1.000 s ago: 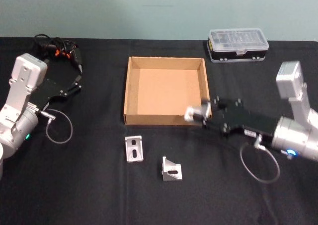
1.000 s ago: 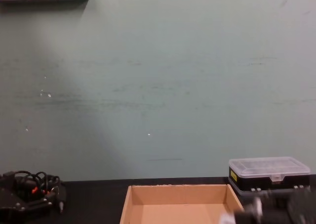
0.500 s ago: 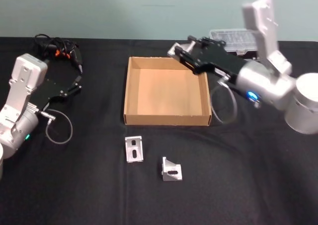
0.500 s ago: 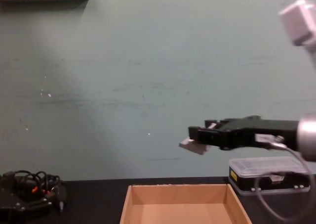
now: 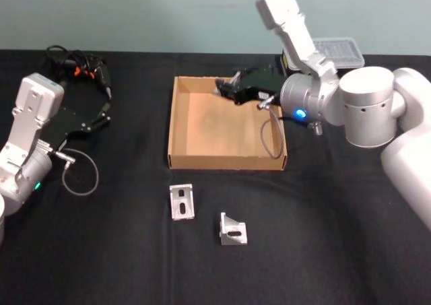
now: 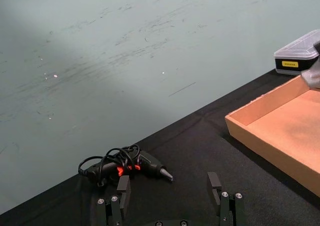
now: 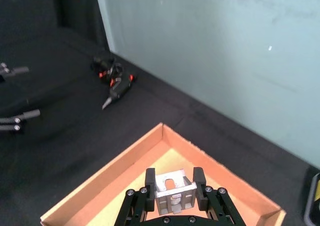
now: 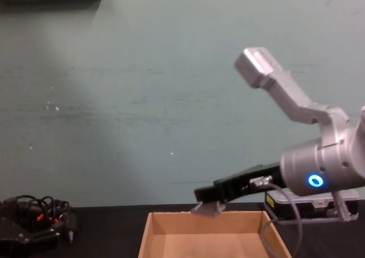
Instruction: Use one hand to pick up the angle iron from the table and place it into the box.
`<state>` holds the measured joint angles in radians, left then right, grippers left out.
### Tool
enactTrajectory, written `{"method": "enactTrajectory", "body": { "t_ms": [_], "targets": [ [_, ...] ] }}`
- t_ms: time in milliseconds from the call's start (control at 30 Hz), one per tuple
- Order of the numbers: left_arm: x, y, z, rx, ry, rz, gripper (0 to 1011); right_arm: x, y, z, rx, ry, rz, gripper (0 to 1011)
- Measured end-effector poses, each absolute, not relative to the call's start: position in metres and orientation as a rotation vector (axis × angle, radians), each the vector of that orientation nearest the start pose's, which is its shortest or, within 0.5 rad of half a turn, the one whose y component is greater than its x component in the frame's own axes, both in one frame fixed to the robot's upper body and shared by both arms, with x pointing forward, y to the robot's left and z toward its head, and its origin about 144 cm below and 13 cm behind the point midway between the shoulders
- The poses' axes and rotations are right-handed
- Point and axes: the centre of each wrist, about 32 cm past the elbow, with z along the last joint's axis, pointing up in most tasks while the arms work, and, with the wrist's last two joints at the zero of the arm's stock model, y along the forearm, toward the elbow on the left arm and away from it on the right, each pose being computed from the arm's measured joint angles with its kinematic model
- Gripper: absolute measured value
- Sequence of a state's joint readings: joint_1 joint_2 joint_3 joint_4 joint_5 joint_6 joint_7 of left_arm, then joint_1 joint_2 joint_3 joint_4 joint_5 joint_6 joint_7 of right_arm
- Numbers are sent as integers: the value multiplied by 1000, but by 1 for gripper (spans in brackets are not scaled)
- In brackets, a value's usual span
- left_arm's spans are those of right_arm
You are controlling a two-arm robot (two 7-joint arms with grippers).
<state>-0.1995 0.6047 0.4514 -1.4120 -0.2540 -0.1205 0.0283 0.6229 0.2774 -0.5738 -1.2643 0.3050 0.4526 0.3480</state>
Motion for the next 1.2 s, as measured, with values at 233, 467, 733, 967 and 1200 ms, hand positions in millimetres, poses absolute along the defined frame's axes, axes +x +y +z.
{"method": "enactTrajectory", "body": {
  "t_ms": [233,467,733,967,1200],
  "targets": [
    [489,310,1140,304,-285,1248,1000,598,-160,1239,-481,144,-857,451],
    [489,310,1140,304,-285,1248,1000,603,-153,1234,-533,189,-885,450],
    [489,310,1140,305,-285,1248,1000,605,-148,1228,-566,181,-892,451],
    [489,310,1140,305,-285,1248,1000,605,-149,1228,-564,180,-893,451],
    [489,310,1140,305,-285,1248,1000,604,-149,1228,-561,178,-892,659]
  ]
}}
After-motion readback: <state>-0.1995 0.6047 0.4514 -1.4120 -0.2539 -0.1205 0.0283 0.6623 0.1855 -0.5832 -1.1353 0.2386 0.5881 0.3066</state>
